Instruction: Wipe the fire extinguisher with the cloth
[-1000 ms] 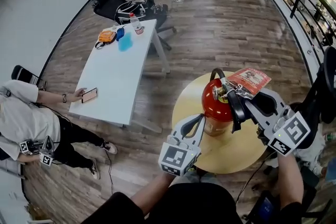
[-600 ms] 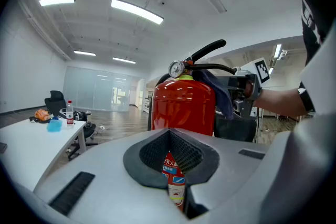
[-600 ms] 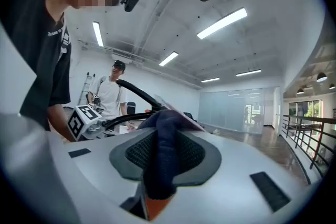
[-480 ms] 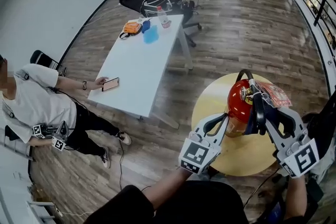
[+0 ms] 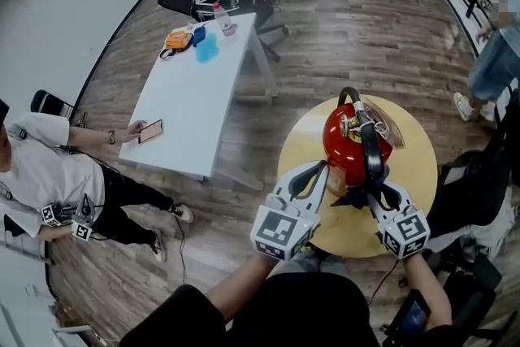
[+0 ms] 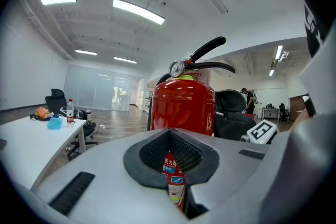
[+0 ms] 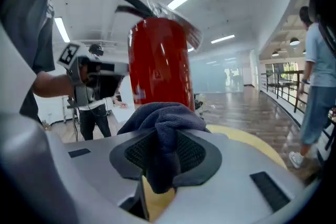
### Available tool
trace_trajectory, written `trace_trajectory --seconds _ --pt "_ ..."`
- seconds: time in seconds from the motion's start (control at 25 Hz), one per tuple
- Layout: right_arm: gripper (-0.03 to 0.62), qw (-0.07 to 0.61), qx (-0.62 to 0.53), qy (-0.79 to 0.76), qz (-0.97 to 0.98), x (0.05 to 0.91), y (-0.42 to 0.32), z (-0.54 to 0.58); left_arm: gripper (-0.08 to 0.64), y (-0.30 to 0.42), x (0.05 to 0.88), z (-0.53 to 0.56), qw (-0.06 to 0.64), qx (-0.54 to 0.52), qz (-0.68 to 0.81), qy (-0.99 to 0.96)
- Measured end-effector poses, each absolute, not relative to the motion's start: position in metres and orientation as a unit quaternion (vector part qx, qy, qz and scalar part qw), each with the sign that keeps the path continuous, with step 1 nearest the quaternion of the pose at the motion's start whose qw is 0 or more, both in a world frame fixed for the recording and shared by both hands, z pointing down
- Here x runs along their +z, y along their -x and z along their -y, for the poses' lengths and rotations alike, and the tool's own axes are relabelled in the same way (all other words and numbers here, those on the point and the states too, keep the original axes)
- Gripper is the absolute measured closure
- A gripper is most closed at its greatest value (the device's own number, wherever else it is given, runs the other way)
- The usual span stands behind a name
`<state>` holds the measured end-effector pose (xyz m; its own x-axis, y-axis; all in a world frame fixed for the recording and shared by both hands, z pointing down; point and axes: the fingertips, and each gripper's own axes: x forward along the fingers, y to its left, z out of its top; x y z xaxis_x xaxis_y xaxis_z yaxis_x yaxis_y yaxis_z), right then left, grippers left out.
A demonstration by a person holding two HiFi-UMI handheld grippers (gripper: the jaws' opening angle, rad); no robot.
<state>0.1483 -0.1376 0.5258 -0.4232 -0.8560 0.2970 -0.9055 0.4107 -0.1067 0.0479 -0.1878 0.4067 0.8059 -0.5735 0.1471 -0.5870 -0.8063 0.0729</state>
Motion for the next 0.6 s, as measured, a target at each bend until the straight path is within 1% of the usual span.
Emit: trace_trajectory --seconds 0.04,0.16,0.28,0.36,0.48,0.6 --pt "0.485 0.106 0.142 -0.534 0.827 0.545 -0.149 0.137 0.537 -0.049 0.407 0.187 0.061 0.057 0.305 -0.949" --pt "0.485 0.077 0.186 -0.548 0.812 0.588 -0.153 0.136 0.537 -0.05 0.409 0.186 0.068 0.06 0.303 -0.949" --pt "0.485 0.12 0.252 -0.551 0.787 0.649 -0.153 0.132 0.537 -0.051 0.412 0.184 0.064 0.066 0.299 -0.95" --pt "0.485 0.13 0.268 -0.549 0.781 0.669 -0.15 0.137 0.537 -0.049 0.41 0.186 0.056 0.07 0.304 -0.948" --pt "0.485 0.106 0.242 -0.548 0.794 0.639 -0.145 0.147 0.537 -0.047 0.407 0.194 0.042 0.069 0.309 -0.948" --pt "0.485 0.068 0.198 -0.543 0.813 0.57 -0.142 0.142 0.537 -0.046 0.407 0.193 0.046 0.067 0.307 -0.948"
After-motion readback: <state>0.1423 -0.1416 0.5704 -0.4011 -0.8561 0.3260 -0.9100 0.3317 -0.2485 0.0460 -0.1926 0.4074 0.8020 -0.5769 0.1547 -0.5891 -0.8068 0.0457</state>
